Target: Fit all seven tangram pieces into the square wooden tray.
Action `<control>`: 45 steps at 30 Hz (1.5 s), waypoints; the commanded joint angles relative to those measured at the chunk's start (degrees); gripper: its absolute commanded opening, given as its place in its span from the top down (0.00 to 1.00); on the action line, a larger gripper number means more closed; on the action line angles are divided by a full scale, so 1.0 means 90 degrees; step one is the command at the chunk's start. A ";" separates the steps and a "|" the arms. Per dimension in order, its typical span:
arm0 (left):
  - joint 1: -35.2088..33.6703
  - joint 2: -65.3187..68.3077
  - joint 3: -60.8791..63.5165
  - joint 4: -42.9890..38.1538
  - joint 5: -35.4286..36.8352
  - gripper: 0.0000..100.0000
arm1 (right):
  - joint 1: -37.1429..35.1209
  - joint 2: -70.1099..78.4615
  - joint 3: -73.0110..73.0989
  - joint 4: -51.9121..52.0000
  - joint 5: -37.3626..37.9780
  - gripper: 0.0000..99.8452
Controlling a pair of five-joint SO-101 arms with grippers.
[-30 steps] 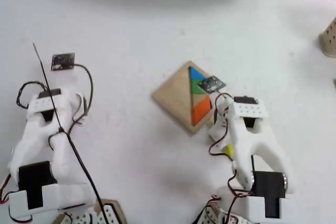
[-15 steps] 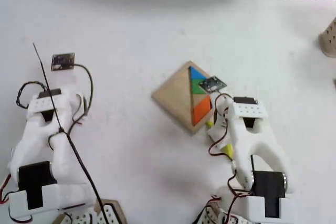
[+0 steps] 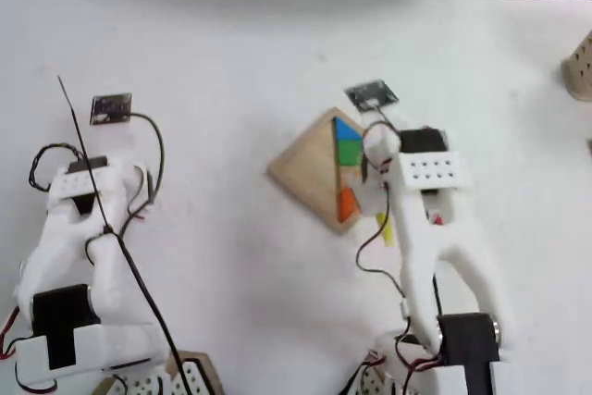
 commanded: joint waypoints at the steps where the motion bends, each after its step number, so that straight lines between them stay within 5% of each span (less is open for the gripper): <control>1: -0.0083 -0.0024 -0.0303 -0.0098 -0.0068 0.97 | -0.0562 0.0210 -0.0762 -0.0571 -0.1045 0.98; 10: -0.0151 -0.0024 -0.0303 -0.0098 -0.0068 0.97 | -0.0689 0.2857 -0.2540 -0.1138 -0.1299 0.98; 18: -0.0122 -0.0024 -0.0303 -0.0098 -0.0068 0.97 | -0.0581 0.3629 -0.3419 -0.1167 -0.1416 0.98; 24: -0.0112 -0.0024 -0.0313 -0.0098 -0.0068 0.97 | -0.0669 0.3678 -0.3985 -0.1138 -0.3683 0.98; 29: -0.0112 -0.0024 -0.0313 -0.0117 -0.0068 0.97 | -0.0757 0.3697 -0.4015 -0.1138 -0.4523 0.98; 34: -0.0103 -0.0024 -0.0313 -0.0137 -0.0068 0.97 | -0.1118 0.3756 -0.4015 -0.1148 -0.4581 0.95; 40: -0.0103 -0.0024 -0.0313 -0.0127 -0.0068 0.97 | -0.1167 0.4274 -0.4063 -0.1099 -0.4542 0.72; 45: -0.0103 -0.0024 -0.0313 -0.0127 -0.0068 0.97 | -0.1118 0.3775 -0.4728 0.0640 -0.3683 0.68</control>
